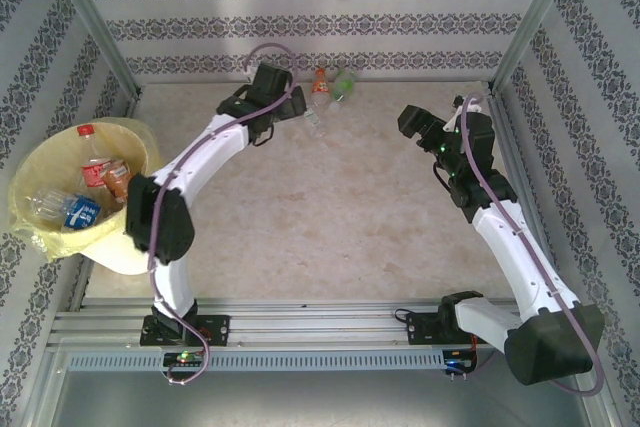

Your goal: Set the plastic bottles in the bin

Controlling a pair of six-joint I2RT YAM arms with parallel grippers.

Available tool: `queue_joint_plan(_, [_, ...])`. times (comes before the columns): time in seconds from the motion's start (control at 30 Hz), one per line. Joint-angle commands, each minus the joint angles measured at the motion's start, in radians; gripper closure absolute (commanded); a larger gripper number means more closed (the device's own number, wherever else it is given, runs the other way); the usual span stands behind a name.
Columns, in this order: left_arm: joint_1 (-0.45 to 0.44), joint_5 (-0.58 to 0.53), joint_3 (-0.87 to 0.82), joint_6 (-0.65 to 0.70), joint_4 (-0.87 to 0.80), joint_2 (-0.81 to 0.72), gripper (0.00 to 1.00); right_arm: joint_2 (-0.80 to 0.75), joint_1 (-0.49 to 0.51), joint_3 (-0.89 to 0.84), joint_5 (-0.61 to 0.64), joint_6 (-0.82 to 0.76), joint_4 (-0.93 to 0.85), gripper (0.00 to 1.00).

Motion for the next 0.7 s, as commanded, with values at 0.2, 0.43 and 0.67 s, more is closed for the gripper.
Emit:
queue_joint_plan(0.2, [-0.007, -0.008, 0.169, -0.098, 0.111, 0.257, 0.0, -0.025, -0.019, 0.013, 0.059, -0.054, -0.095, 0.02])
queue_joint_plan(0.43, [-0.009, 0.058, 0.33, -0.09, 0.152, 0.423, 0.0, -0.029, -0.026, 0.022, 0.061, -0.061, -0.116, 0.02])
queue_joint_plan(0.67, [-0.033, -0.126, 0.587, -0.131, -0.112, 0.61, 0.0, -0.054, -0.028, 0.027, 0.077, -0.081, -0.152, 0.02])
